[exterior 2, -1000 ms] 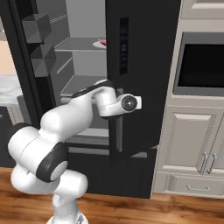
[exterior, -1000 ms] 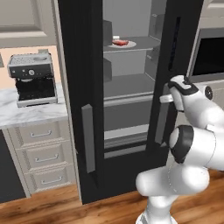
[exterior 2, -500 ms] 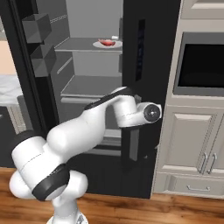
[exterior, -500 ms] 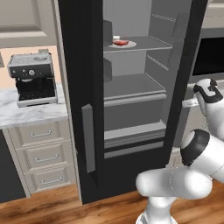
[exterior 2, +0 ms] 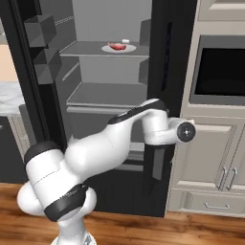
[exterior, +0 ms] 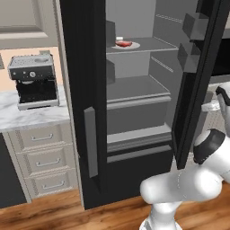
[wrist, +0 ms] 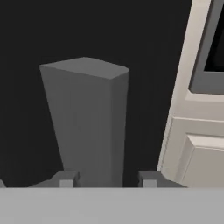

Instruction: Retrieve the steak from the fridge and place it on the saucepan with marinade on the stove.

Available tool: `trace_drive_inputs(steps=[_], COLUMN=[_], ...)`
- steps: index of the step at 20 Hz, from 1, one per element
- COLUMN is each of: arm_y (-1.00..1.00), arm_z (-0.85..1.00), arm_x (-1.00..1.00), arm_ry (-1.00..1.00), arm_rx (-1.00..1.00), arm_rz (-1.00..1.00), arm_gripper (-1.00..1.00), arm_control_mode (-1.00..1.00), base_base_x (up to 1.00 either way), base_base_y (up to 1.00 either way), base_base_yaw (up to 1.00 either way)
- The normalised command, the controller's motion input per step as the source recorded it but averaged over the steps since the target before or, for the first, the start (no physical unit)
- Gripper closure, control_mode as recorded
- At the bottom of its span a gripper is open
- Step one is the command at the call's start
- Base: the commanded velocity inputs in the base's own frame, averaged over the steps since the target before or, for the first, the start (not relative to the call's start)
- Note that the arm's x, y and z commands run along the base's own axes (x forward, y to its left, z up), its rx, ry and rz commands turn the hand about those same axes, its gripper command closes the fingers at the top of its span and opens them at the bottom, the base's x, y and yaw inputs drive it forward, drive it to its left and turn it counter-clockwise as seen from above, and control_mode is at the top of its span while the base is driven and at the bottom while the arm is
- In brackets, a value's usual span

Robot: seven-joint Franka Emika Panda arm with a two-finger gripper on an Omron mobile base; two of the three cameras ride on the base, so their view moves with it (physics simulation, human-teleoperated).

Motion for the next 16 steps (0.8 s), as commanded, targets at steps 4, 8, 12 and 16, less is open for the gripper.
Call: trace_drive_inputs(steps=[4,8,12,16], arm_y=[-0.30,-0.54,-0.05,0.89], arm_z=[0.09,0.04,0.28,0.32], arm_x=[-0.37,-0.41,-0.81,-0.77], arm_ry=[-0.13,-0.17,-0.13,0.00], arm_rx=[0.00,0.00,-0.01,-0.12], arm_rz=[-0.06,-0.07,-0.02,-0.10], arm_gripper=[-1.00,-1.00,-1.00,-1.00], arm_control_mode=[-1.00,-1.00,-1.00,-1.00], base_base_x=[0.00,0.00,0.00,0.00], base_base_y=[0.00,0.00,0.00,0.00], base_base_yaw=[0.00,0.00,0.00,0.00])
